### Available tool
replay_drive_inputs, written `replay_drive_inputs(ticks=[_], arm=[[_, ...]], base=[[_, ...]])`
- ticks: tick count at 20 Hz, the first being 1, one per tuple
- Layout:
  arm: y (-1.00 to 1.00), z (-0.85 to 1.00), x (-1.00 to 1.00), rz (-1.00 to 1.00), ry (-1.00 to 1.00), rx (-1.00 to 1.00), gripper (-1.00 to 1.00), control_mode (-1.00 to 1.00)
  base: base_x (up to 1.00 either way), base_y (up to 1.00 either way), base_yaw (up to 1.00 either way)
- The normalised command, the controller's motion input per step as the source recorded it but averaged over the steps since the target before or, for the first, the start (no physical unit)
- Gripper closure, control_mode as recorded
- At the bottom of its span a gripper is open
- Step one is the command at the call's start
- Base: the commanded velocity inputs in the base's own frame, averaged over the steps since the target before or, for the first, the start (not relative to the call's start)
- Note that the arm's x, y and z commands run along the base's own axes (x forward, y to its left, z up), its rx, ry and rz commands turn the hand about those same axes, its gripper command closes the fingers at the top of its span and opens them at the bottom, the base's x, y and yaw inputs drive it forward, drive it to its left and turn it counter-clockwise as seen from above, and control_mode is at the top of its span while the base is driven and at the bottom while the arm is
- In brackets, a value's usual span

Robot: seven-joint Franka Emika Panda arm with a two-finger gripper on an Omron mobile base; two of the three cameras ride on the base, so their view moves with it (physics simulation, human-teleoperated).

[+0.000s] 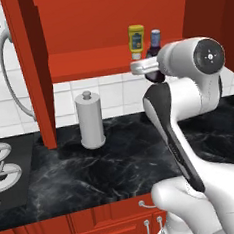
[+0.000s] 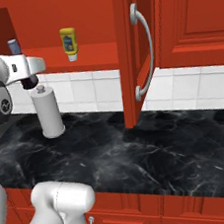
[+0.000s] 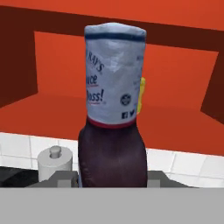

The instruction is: Take 2 condiments from the cabinet and move them on the counter near the stove.Make sure the condiments are lined up with each other, next to each other.

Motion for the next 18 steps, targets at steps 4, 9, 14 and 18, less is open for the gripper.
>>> replay_drive_inputs(ticks=[4,9,14,18], arm=[[-0.16,-0.05,-0.07,-0.07,-0.01,0.0,1.0,-1.0],[-0.24,-0.18,0.0,0.0,0.0,0.0,1.0,-1.0],[-0.3,-0.26,-0.12,0.03,0.0,0.0,1.0,-1.0],[-0.3,-0.34,-0.25,0.02,0.0,0.0,1.0,-1.0]], base=[[0.0,0.0,0.0],[0.0,0.0,0.0],[0.0,0.0,0.0],[0.0,0.0,0.0]])
